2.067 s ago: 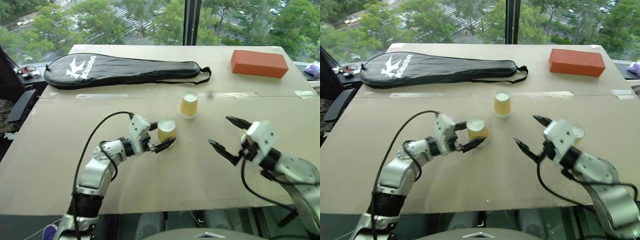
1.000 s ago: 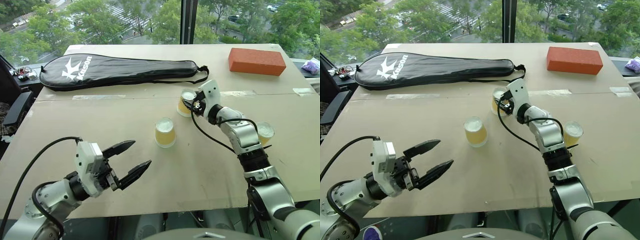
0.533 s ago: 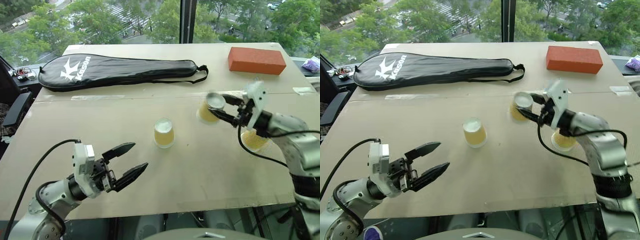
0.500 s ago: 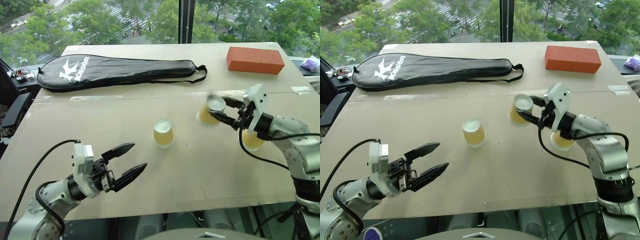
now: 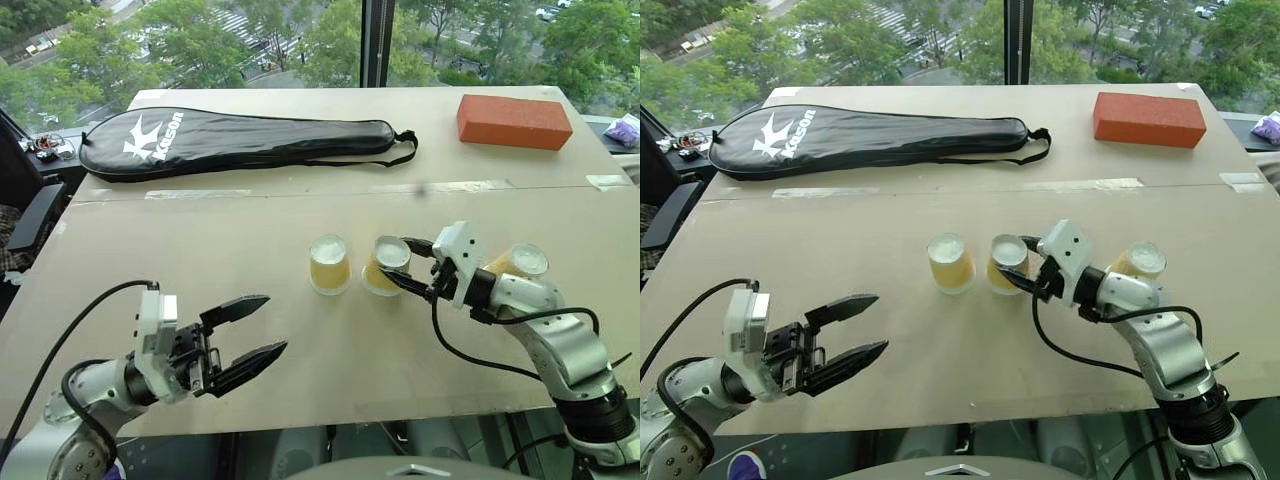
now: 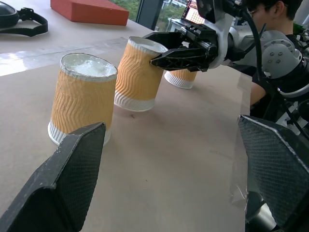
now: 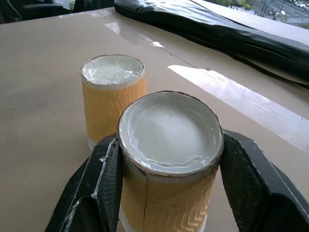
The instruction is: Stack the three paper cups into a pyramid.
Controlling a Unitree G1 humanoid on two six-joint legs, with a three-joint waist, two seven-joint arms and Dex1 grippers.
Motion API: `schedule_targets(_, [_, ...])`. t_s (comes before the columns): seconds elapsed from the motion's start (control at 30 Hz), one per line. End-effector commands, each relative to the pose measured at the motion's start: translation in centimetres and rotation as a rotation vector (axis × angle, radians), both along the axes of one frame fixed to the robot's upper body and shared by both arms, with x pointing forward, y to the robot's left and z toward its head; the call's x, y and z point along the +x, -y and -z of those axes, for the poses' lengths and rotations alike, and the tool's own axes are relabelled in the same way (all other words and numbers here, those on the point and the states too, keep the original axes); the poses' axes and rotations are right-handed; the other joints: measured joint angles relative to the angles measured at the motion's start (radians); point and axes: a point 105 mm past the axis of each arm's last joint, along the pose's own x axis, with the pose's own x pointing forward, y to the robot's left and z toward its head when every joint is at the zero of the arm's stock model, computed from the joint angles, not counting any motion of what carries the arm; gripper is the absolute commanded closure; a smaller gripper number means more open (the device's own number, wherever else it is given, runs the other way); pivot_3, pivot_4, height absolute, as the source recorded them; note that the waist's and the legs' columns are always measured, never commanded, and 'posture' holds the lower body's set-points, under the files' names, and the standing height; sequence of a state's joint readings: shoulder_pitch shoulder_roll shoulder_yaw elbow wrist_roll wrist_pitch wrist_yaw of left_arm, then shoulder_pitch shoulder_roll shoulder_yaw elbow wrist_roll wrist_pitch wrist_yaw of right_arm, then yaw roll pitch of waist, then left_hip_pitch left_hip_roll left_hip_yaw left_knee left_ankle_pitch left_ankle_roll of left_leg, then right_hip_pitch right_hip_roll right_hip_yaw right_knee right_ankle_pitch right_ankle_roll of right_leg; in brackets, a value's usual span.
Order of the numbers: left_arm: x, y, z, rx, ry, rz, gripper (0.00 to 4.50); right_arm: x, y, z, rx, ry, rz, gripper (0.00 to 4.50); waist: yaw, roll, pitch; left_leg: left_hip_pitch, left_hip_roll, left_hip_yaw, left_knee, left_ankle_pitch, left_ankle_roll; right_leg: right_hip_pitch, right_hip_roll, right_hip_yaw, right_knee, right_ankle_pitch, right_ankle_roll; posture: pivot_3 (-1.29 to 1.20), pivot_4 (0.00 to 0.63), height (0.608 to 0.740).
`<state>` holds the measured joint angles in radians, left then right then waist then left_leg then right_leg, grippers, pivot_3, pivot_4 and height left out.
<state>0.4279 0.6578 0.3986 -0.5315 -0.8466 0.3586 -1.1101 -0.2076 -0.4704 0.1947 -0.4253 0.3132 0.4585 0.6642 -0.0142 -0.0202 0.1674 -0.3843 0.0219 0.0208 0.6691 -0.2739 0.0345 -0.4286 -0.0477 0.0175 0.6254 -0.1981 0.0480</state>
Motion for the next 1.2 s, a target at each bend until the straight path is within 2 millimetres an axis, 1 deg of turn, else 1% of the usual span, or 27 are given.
schedule_targets(0.03, [-0.4,-0.1,-0.9,0.016,0.047,0.003,0.00,-0.3,-0.8,0.1,-0.003,0.050,-0.046,2.38,0.000,0.000,0.000,0.000,0.000,0.000,0.000,0.000,0.000,0.000,0.000,0.000,0.000,-0.001,0.001,0.00,0.150,0.740])
schedule_targets(0.2, [-0.7,0.0,-1.0,0.018,0.047,-0.001,0.00,-0.1,-1.3,0.9,-0.006,0.037,-0.069,2.38,-0.001,-0.001,0.000,0.001,0.000,0.000,0.000,0.000,0.000,0.000,0.000,0.000,0.000,-0.001,0.002,0.00,0.150,0.740])
schedule_targets(0.33, [-0.7,0.0,-1.0,0.019,0.048,-0.002,0.00,-0.6,-1.7,1.6,0.000,-0.013,-0.130,2.38,-0.001,-0.002,-0.001,0.001,0.000,0.000,0.000,0.000,0.000,0.000,0.000,0.000,0.000,-0.001,0.001,0.00,0.150,0.740])
schedule_targets(0.37, [-0.7,0.1,-1.0,0.020,0.048,0.001,0.00,-0.8,-1.8,1.6,0.008,-0.021,-0.144,1.34,-0.001,-0.002,-0.001,0.001,0.000,0.000,0.000,0.000,0.000,0.000,0.000,0.000,0.000,-0.001,0.001,0.00,0.150,0.740])
schedule_targets(0.4, [-0.7,0.1,-1.0,0.021,0.049,0.004,0.00,-0.8,-1.9,1.8,-0.006,-0.017,-0.156,0.98,-0.001,-0.002,-0.001,0.001,0.000,0.000,0.000,0.000,0.000,0.000,0.000,0.000,0.000,0.000,0.001,0.00,0.150,0.740])
schedule_targets(0.43, [-0.7,0.2,-1.1,0.020,0.050,0.007,0.00,-0.8,-1.8,1.9,-0.021,-0.003,-0.158,0.45,-0.001,-0.002,-0.001,0.001,0.000,0.000,0.000,0.000,0.000,0.000,0.000,0.000,0.000,0.001,-0.001,0.00,0.150,0.740])
schedule_targets(0.47, [-0.7,0.3,-1.1,0.019,0.050,0.009,0.00,-0.7,-1.6,1.8,-0.030,0.011,-0.154,0.04,0.000,-0.001,-0.001,0.001,0.000,0.000,0.000,0.000,0.000,0.000,0.000,0.000,0.000,0.001,-0.001,0.00,0.150,0.740])
schedule_targets(0.57, [-0.5,0.3,-1.1,0.018,0.051,0.012,0.00,-0.4,-1.0,1.2,-0.018,0.035,-0.127,0.04,0.000,-0.002,-0.001,0.000,0.000,0.000,0.000,0.000,0.000,0.000,0.000,0.000,0.000,0.001,-0.001,0.00,0.150,0.740])
schedule_targets(0.73, [-0.2,0.6,-1.1,0.012,0.051,0.035,0.00,-0.9,0.0,0.7,-0.025,0.053,-0.112,0.04,0.003,-0.002,-0.001,0.000,0.000,0.000,0.000,0.000,0.000,0.000,0.000,0.000,0.000,0.001,-0.001,0.00,0.150,0.740])
schedule_targets(0.83, [0.0,0.8,-1.1,0.010,0.055,0.048,0.00,-0.9,1.0,-0.1,-0.021,0.079,-0.077,0.04,0.002,-0.002,-0.001,0.000,0.000,0.000,0.000,0.000,0.000,0.000,0.000,0.000,0.000,0.001,-0.001,0.00,0.150,0.740])
schedule_targets(0.93, [0.3,0.9,-1.2,0.008,0.058,0.059,0.00,-0.8,2.6,-1.6,-0.009,0.101,-0.023,0.04,0.002,-0.002,-0.001,0.000,0.000,0.000,0.000,0.000,0.000,0.000,0.000,0.000,0.000,0.000,0.000,0.00,0.150,0.740])
schedule_targets(1.0, [0.4,1.1,-1.1,0.009,0.058,0.075,0.00,-0.8,4.2,-2.5,-0.015,0.111,0.025,0.04,0.004,-0.002,-0.001,0.000,0.000,0.000,0.000,0.000,0.000,0.000,0.000,0.000,0.000,0.000,0.000,0.00,0.150,0.740])
schedule_targets(1.1, [0.3,1.4,-1.0,0.012,0.057,0.105,0.00,-0.7,6.6,-3.3,-0.035,0.094,0.105,0.04,0.006,-0.002,-0.001,0.000,0.000,0.000,0.000,0.000,0.000,0.000,0.000,0.000,0.000,0.000,0.000,0.00,0.150,0.740])
schedule_targets(1.13, [0.3,1.5,-1.0,0.011,0.056,0.116,0.00,-0.6,7.5,-3.9,-0.037,0.106,0.138,0.04,0.005,-0.002,-0.001,0.000,0.000,0.000,0.000,0.000,0.000,0.000,0.000,0.000,0.000,0.000,0.000,0.00,0.150,0.740])
schedule_targets(1.2, [0.3,1.6,-1.1,0.006,0.057,0.130,0.00,-0.8,8.6,-5.0,-0.034,0.125,0.173,0.04,0.005,-0.002,-0.001,0.000,0.000,0.001,0.000,0.000,0.000,0.000,0.000,0.000,0.000,0.000,0.000,0.00,0.150,0.740])
